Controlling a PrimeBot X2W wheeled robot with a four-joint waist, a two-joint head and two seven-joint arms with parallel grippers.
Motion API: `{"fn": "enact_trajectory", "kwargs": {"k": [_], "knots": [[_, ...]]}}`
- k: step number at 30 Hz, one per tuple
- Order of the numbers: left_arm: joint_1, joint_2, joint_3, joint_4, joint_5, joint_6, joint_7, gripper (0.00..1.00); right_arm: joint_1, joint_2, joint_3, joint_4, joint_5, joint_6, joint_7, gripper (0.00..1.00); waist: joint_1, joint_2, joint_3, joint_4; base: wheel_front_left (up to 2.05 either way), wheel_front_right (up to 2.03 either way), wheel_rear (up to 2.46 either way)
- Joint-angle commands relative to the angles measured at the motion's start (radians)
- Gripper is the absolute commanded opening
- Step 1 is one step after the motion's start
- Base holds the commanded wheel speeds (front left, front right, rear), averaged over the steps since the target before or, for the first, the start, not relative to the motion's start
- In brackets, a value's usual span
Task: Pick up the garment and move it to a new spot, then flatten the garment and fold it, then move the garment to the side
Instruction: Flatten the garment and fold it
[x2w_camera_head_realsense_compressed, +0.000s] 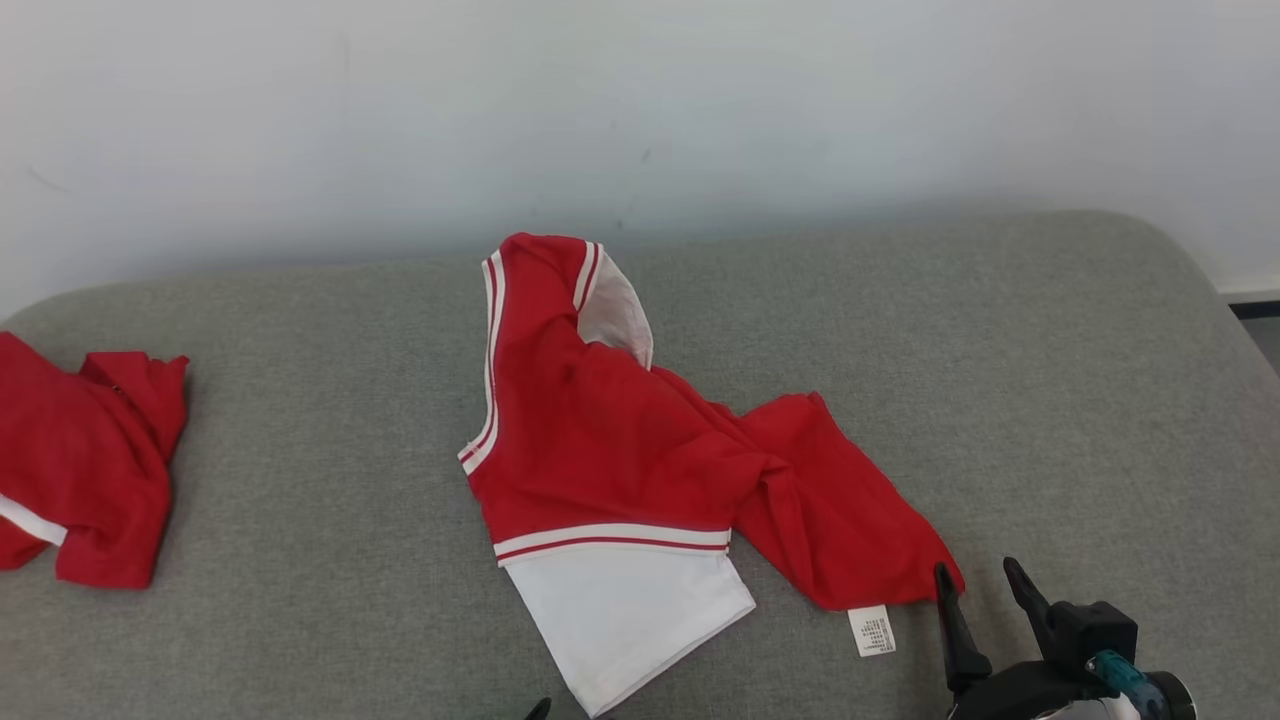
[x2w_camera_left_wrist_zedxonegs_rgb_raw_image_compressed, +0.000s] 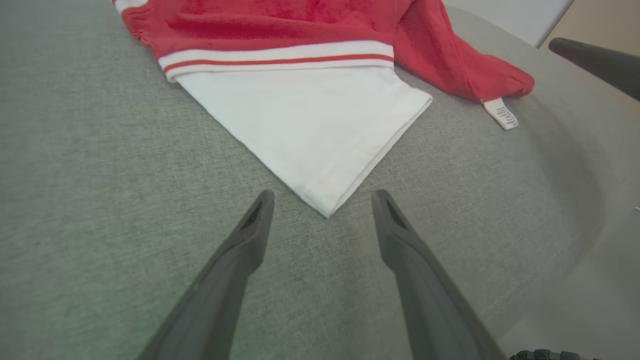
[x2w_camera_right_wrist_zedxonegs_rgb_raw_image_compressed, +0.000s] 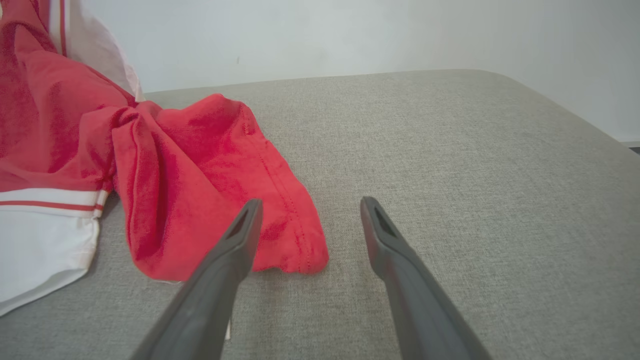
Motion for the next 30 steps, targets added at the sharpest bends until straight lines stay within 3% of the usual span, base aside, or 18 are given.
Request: {"fn": "enact_trajectory", "kwargs": {"k": [1,21,22,23,26,27,29,30], "knots": [[-0.023,-0.003,-0.015,0.012,-0.021,0.001,-0.004,1.0,-0.013,-0.002,0.0,0.013,-0.012,-0.003,0.0,1.0,-0.0001,0.0,0.017,-0.014,0.0,0.0,0.0],[-0.132,-0.018,-0.123,0.238,-0.186,0.001,0.003,1.0,-0.105,0.012,0.038,0.141,-0.019,-0.003,0.0,1.0,-0.0001,0.0,0.052,-0.029,0.0,0.0,0.0],[-0.138,-0.018,-0.136,0.244,-0.204,0.001,0.003,0.93,-0.109,0.012,0.038,0.145,-0.019,-0.003,0.0,1.0,-0.0001,0.0,0.052,-0.028,0.0,0.0,0.0],[-0.141,-0.019,-0.157,0.253,-0.22,0.0,0.004,0.51,-0.112,0.011,0.039,0.153,-0.02,-0.003,0.0,1.0,-0.0001,0.0,0.052,-0.028,0.0,0.0,0.0],[-0.156,-0.02,-0.211,0.267,-0.287,-0.001,0.008,0.22,-0.119,0.012,0.044,0.2,-0.023,-0.003,0.0,1.0,-0.0001,0.0,0.048,-0.026,0.0,0.0,0.0],[-0.163,-0.02,-0.227,0.268,-0.312,-0.001,0.008,0.0,-0.125,0.013,0.048,0.219,-0.024,-0.003,0.0,0.68,-0.0001,0.0,0.046,-0.026,0.0,0.0,0.0],[-0.176,-0.018,-0.248,0.27,-0.362,0.0,0.005,0.0,-0.142,0.014,0.049,0.263,-0.018,-0.003,0.0,0.0,-0.0001,0.0,0.039,-0.024,0.0,0.0,0.0],[-0.182,-0.017,-0.258,0.277,-0.38,0.001,0.004,0.0,-0.149,0.015,0.051,0.272,-0.011,-0.003,0.0,0.0,-0.0001,0.0,0.037,-0.024,0.0,0.0,0.0]]}}
